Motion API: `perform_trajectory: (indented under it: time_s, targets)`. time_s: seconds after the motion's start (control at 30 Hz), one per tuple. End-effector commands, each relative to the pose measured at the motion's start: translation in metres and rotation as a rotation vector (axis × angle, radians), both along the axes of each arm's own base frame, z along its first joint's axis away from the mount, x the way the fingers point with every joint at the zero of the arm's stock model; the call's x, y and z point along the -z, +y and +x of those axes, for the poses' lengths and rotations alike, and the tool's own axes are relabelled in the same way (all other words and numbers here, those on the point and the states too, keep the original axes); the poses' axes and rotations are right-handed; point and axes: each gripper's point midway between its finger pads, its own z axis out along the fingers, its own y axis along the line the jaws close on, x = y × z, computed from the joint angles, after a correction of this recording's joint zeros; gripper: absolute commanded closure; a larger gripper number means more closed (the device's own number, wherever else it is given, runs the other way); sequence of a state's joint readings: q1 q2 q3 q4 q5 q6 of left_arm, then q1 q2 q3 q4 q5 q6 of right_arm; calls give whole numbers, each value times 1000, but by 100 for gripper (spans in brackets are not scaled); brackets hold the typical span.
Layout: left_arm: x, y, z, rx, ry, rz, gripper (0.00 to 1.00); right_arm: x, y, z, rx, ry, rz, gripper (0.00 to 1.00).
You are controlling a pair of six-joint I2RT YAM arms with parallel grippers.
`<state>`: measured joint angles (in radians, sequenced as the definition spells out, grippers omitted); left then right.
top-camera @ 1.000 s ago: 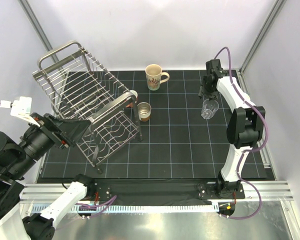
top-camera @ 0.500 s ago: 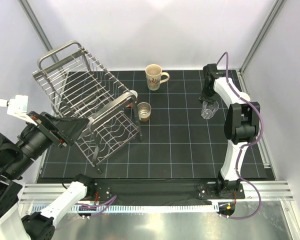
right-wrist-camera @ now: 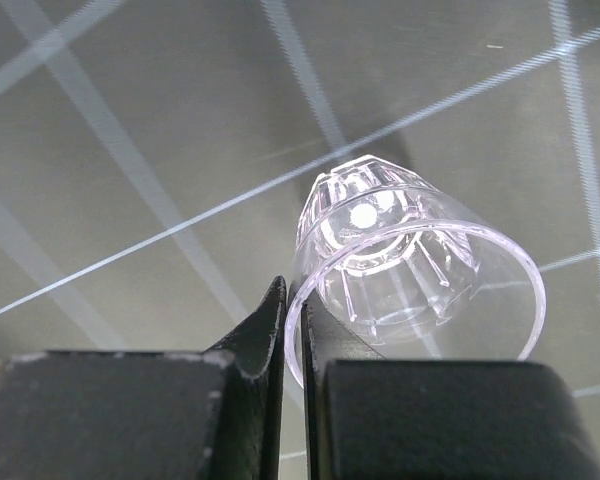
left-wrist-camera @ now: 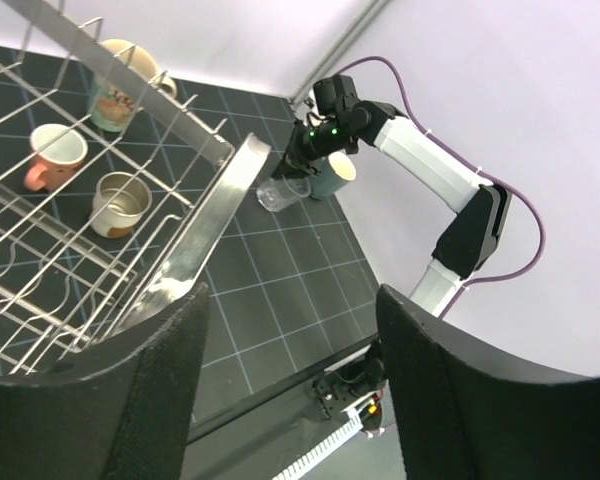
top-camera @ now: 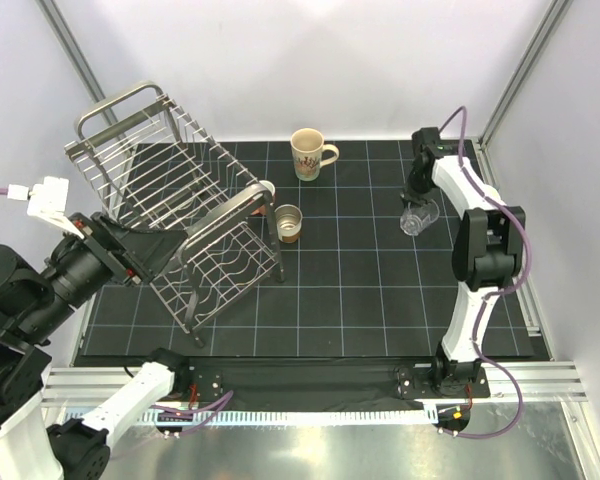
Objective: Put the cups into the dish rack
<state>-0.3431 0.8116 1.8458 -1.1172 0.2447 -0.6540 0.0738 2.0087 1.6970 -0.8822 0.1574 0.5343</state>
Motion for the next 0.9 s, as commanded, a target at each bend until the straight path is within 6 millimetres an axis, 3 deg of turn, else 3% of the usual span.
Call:
perform_trajectory:
  time_s: [0.0,0.1,0.13,0.17,0.23,0.27,0.3,0.37,0.4,0.43,0.5,0.53,0.7,0.87]
  targets:
    - [-17,-15,5,70,-29,-38,32,-111,28,19,-53,-335,192,96]
    - [-27,-18,10,75,-64,-61,25,-157,51,12,-112,-460,348,96]
    - [-29,-19,11,76,-69,-78,22,-193,59,9,-128,-562,409,96]
    - [-39,-19,14,71,-108,-100,20,-199,67,4,-145,-584,460,96]
    - [-44,-22,21,66,-120,-136,15,-263,95,-12,-221,-760,663,96]
    - [-47,-23,23,69,-132,-147,14,-260,105,-22,-238,-763,751,96]
    - [-58,-24,28,67,-174,-174,14,-297,115,-22,-300,-909,837,96]
    - [-61,-27,36,62,-183,-205,12,-327,133,-53,-330,-952,1027,96]
    - [-70,-28,40,61,-218,-226,11,-352,138,-62,-388,-1044,1065,96]
    - [-74,-29,43,62,-237,-238,9,-366,143,-74,-419,-1074,1100,96]
    - [-71,-33,51,67,-246,-251,7,-403,155,-103,-478,-1143,1203,96]
    - [-82,-33,53,70,-298,-276,5,-414,158,-112,-492,-1155,1247,96]
    - [-93,-40,70,83,-358,-327,0,-482,184,-176,-592,-1203,1599,96]
    - [-109,-51,82,124,-404,-364,0,-514,193,-214,-622,-1236,1904,96]
